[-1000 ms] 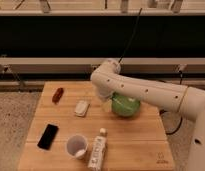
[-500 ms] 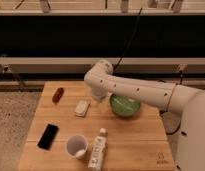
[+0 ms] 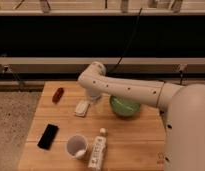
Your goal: Wipe the white sponge on the table
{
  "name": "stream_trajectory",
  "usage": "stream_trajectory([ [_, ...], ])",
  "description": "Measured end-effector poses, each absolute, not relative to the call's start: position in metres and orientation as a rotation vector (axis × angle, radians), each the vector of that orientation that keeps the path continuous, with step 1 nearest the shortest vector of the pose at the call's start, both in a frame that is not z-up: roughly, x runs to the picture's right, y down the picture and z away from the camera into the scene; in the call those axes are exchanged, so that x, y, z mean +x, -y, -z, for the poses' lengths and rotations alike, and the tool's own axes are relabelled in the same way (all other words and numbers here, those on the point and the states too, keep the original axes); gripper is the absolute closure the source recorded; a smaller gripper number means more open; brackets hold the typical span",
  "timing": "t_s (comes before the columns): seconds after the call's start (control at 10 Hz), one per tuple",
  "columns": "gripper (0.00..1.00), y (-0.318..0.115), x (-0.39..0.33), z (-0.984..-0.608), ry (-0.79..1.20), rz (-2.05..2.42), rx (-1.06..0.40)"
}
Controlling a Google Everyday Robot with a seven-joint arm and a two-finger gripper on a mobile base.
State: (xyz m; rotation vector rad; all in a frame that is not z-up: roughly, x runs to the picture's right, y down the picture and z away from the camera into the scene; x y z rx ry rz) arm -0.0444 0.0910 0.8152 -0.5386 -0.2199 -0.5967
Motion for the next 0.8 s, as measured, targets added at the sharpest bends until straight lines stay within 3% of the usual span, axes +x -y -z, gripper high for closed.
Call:
stream_trajectory([
  [0.8, 0.2, -0.108, -0.075, -0.857, 0.222, 0.684, -0.609],
])
